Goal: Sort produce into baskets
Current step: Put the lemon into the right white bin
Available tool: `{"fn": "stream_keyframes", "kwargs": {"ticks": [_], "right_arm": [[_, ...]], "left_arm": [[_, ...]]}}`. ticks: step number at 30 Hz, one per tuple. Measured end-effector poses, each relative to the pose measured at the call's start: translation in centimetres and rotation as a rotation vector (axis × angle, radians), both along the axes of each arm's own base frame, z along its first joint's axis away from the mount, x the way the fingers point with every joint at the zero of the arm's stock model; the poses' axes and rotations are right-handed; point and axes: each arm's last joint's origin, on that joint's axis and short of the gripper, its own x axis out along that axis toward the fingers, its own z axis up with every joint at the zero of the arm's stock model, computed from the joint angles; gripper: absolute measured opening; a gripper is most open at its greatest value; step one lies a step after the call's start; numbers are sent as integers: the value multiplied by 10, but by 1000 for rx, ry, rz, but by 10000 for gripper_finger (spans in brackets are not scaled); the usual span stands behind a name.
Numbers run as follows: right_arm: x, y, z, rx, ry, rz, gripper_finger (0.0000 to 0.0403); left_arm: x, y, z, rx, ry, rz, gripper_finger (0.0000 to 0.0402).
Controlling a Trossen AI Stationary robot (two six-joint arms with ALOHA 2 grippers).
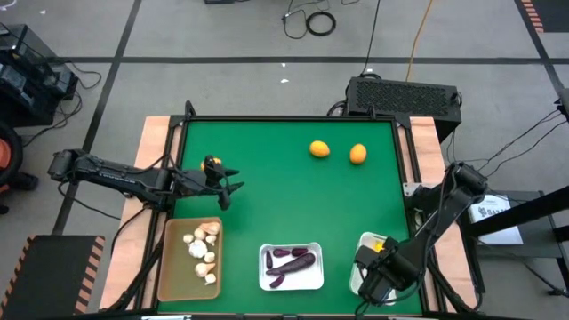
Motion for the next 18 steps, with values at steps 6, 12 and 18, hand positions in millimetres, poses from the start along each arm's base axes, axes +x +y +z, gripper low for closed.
{"fn": "stream_keyframes", "kwargs": {"ticks": [6, 12, 18], "right_arm": [[1, 10, -21, 107, -91, 21, 196], [-9, 14, -26, 161, 3, 58, 196], [-22, 13, -27, 126, 96, 85, 196]], "left_arm": [[0, 0, 0, -33, -8, 2, 223], [0, 0, 0, -21, -10, 23, 223], [0, 1, 0, -18, -10, 29, 223]]}}
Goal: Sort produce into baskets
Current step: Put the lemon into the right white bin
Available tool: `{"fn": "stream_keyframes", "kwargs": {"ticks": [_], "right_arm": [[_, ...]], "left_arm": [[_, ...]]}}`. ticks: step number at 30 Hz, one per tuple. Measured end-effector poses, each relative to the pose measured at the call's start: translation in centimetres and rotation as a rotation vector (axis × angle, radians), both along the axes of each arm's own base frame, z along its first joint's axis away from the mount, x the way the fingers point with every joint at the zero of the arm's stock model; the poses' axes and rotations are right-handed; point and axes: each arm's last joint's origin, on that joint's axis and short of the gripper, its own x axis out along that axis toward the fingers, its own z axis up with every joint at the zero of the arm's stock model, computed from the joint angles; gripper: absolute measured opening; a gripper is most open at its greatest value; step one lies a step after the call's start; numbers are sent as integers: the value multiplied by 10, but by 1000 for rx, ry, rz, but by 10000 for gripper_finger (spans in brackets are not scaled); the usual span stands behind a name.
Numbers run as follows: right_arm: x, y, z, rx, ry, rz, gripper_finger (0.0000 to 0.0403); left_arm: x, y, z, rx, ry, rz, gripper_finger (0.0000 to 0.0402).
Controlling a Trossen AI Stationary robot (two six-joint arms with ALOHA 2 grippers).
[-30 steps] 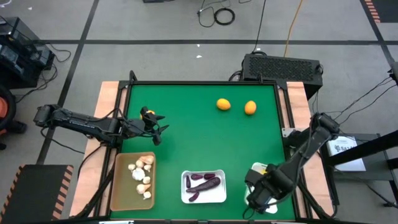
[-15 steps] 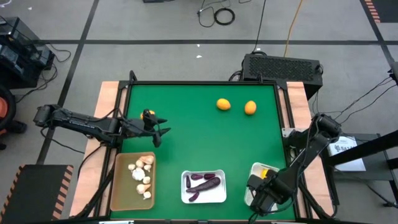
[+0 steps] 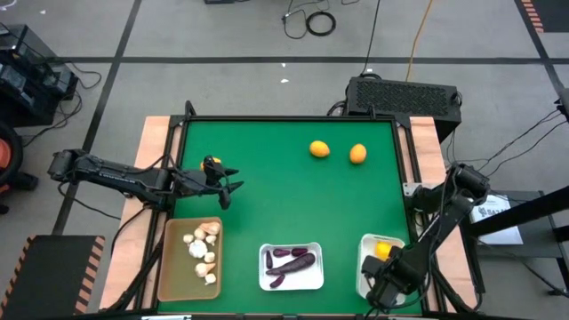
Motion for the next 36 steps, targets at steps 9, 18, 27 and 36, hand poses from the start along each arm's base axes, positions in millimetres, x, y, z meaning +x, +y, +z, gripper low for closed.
{"fn": "stream_keyframes", "kwargs": {"ticks": [9, 18, 27, 36], "right_arm": [[-3, 1, 0, -7, 5, 24, 197], [1, -4, 0, -23, 30, -47, 240], [17, -17, 1, 87, 120, -21, 284], [25, -36, 7, 93, 152, -11, 279]], "left_arm": [[0, -1, 0, -9, -1, -17, 223], [2, -2, 2, -26, -23, -55, 223], [3, -1, 2, 45, 12, -122, 239], [-6, 38, 42, 22, 236, 98, 274]]}}
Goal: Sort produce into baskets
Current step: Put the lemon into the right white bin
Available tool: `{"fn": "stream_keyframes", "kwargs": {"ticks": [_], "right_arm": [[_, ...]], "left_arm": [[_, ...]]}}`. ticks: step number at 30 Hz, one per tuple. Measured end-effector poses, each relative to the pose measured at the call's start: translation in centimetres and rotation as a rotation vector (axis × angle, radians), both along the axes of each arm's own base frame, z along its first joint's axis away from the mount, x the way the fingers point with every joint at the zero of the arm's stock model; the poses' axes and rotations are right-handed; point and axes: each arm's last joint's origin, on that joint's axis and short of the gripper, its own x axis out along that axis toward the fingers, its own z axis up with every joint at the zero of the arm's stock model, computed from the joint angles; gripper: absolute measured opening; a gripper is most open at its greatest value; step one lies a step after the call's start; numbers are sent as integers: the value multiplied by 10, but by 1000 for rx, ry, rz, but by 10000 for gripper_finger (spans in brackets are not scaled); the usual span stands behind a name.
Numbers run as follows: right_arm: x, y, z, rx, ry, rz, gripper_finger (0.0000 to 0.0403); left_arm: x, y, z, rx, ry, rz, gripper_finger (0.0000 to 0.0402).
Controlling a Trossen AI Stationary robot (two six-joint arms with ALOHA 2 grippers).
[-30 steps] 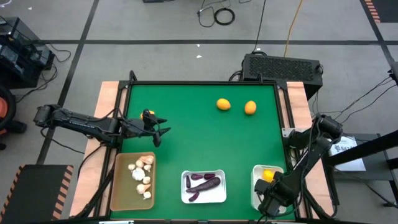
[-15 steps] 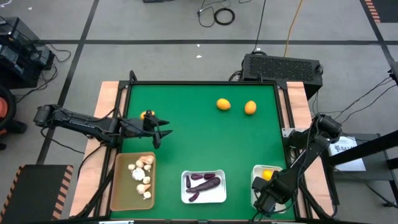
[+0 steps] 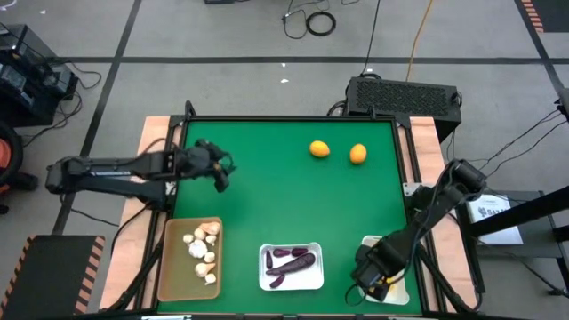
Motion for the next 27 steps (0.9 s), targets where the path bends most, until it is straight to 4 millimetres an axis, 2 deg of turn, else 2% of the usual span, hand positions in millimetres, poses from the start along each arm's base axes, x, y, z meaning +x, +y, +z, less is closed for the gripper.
{"fn": "stream_keyframes", "kwargs": {"ticks": [3, 6, 9, 16, 21, 27], "right_arm": [[0, -6, 7, 11, -13, -8, 277], [-1, -11, 16, 29, -35, -19, 276], [-4, -17, 27, 28, -75, -39, 276], [-12, -27, 49, -2, -202, -105, 276], [-15, -32, 58, -8, -257, -107, 276], [-17, -34, 58, -29, -268, -100, 276]], "left_arm": [[-8, 14, 8, -67, 103, 86, 280], [-14, 27, 6, -125, 196, 170, 281], [-16, 41, -6, -176, 306, 208, 281], [-6, 70, -34, -331, 413, 190, 281], [-3, 81, -49, -372, 489, 216, 281], [-4, 88, -57, -351, 555, 248, 281]]}}
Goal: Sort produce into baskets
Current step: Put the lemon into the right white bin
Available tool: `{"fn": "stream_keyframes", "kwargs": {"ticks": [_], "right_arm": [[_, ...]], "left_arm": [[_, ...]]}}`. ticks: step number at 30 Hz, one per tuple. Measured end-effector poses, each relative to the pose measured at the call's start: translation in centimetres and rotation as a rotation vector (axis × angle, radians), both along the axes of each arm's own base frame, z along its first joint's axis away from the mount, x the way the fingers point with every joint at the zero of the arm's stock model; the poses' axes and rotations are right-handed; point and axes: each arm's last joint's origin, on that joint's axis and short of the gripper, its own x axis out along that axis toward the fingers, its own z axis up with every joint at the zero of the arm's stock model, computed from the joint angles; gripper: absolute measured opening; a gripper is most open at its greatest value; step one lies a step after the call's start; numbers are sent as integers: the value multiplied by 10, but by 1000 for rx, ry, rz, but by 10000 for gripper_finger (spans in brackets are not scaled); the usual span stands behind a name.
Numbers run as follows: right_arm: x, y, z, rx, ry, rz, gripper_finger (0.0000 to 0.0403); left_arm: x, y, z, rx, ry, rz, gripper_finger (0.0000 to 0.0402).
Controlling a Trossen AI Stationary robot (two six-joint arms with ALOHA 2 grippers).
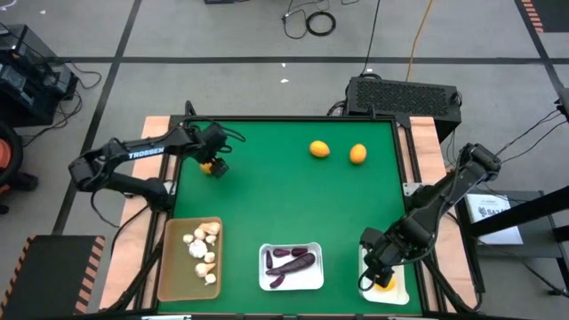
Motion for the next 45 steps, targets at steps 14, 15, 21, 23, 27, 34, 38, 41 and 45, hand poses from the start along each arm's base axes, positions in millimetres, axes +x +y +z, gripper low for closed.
{"fn": "stream_keyframes", "kwargs": {"ticks": [14, 15, 21, 23, 27, 34, 38, 41, 45], "right_arm": [[0, 0, 0, -8, -4, -9, 276], [0, 0, 0, -8, -4, -9, 276], [0, 0, 0, -8, -4, -9, 276], [0, 0, 0, -8, -4, -9, 276], [0, 0, 0, -6, -3, -9, 276], [0, 0, 0, -2, 2, -8, 276], [-1, -1, 1, 3, -4, -4, 276], [-1, -2, 3, 10, -11, -4, 276], [0, -1, 7, 44, -50, -2, 276]], "left_arm": [[7, 6, -26, -129, 85, -43, 281], [7, 6, -28, -139, 97, -43, 281], [10, 8, -43, -187, 151, -41, 281], [11, 9, -44, -193, 155, -42, 281], [11, 9, -44, -194, 154, -43, 266], [12, 9, -43, -198, 151, -47, 212], [17, 13, -35, -172, 140, -68, 213], [21, 13, -22, -164, 102, -81, 219], [31, 10, -1, -162, -62, -132, 221]]}}
